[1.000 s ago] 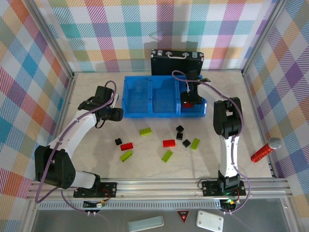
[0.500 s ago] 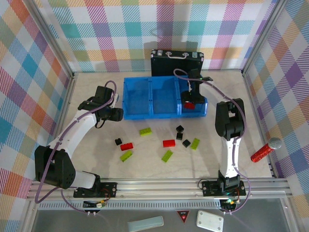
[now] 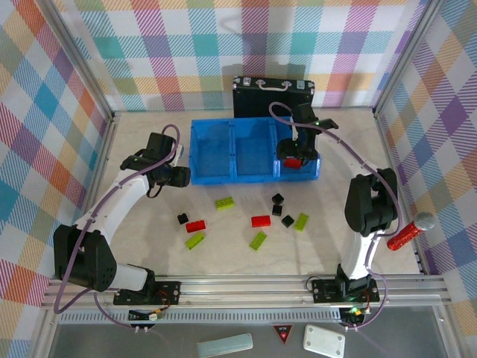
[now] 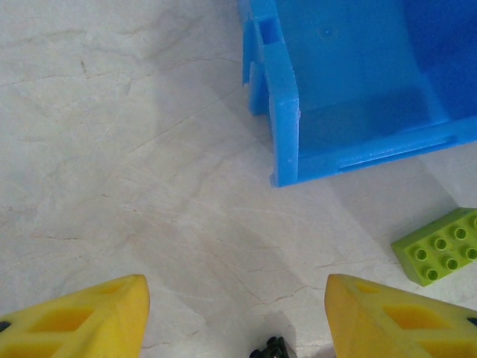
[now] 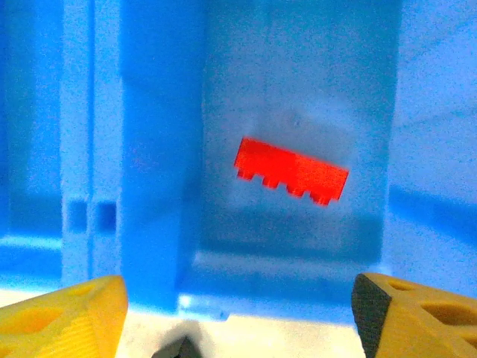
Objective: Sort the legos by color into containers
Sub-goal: Place the lego in the container, then pick up the lego from the center of the table.
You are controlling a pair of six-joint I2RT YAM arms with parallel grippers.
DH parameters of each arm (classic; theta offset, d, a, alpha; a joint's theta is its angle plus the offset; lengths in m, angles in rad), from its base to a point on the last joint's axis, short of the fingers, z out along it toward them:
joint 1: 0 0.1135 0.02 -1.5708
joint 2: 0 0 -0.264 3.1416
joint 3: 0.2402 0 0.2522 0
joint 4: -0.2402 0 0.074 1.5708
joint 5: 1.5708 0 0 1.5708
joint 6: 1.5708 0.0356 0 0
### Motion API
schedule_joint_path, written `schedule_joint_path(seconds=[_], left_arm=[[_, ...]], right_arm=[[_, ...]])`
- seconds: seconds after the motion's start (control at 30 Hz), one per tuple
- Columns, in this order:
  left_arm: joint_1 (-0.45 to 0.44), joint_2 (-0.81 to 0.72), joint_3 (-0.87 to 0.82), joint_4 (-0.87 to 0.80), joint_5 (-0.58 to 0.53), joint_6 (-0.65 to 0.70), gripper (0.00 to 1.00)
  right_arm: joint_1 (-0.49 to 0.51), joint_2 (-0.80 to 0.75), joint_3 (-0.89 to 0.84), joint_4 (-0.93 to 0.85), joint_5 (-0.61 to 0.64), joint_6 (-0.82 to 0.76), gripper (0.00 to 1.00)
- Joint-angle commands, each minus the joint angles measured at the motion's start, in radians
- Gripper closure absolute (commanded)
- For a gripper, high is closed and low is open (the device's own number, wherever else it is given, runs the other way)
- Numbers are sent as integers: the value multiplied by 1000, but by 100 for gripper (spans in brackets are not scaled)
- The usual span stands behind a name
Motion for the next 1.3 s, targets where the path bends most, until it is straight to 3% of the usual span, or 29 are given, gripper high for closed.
schedule_joint_path(seconds=[0.0,0.5,0.9,1.1,1.27], left_arm=[[16,-3,34,-34,15,10,36],[17,2,37,-34,25,9,36],[19,-3,36,-36,30,10,36],[19,-1,37,-36,35,9,36],[19,2,38,-37,33,9,36]], right_arm=[[32,-62,-44,-62,-5,50,21],[172,-236,-320,-51,47,176,29],[173,-429,-569,-24,133,515,34],[173,-464,-669,-15,171,691,41],[173,-461,-734,32,160,746,46]])
